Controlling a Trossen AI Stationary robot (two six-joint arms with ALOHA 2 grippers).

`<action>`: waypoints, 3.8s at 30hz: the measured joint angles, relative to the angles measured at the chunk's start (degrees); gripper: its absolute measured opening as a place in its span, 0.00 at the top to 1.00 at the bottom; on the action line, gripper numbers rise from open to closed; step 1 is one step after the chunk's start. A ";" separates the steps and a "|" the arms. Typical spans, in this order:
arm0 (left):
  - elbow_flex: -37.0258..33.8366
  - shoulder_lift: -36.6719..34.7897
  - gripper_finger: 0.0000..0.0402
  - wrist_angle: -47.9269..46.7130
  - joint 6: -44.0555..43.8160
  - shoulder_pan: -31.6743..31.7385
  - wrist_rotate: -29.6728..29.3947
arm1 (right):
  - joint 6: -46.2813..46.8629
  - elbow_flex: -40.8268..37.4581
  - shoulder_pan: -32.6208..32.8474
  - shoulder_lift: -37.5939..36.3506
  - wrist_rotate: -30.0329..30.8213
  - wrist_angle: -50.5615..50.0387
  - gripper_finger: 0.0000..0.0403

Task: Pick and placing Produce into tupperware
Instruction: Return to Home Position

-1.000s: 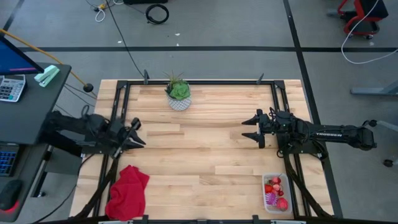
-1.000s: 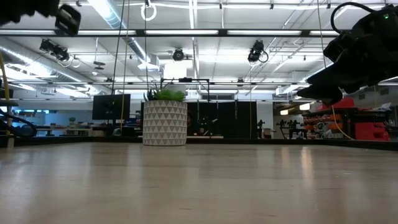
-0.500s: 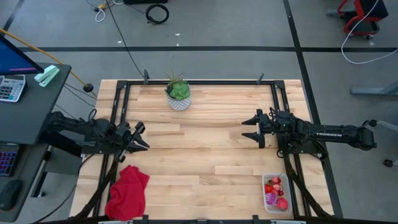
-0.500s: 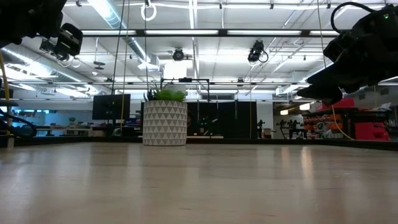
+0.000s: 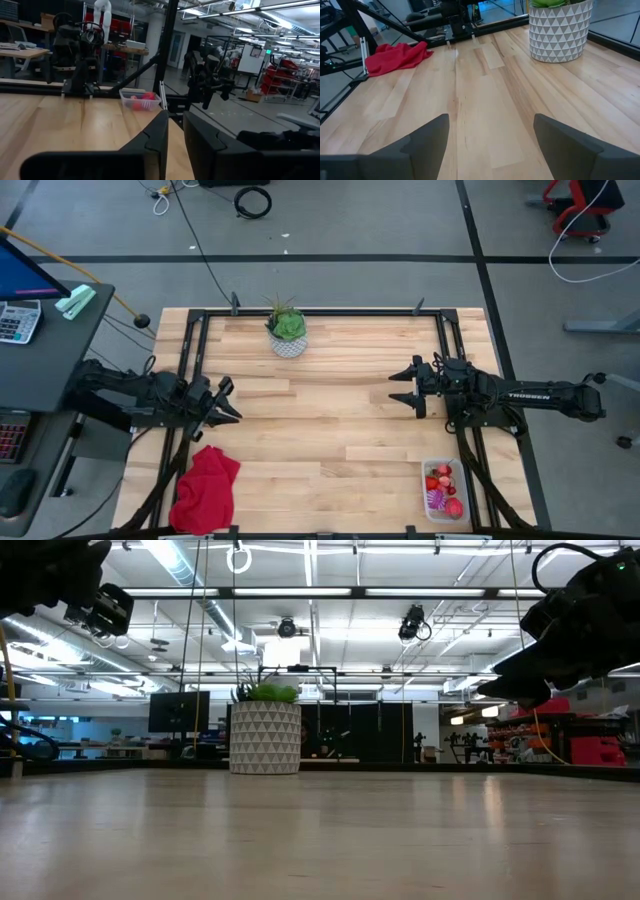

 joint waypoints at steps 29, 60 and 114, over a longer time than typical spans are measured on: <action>0.04 -0.02 0.83 -0.51 -3.07 0.00 -0.02 | -0.01 0.00 0.00 -0.02 -0.01 0.01 0.26; 0.07 -0.02 0.83 -0.52 -3.07 0.00 0.00 | 0.02 0.00 0.00 0.00 0.01 0.01 0.26; 0.07 -0.02 0.83 -0.52 -3.07 0.00 0.02 | 0.01 0.00 -0.01 0.00 -0.01 0.00 0.26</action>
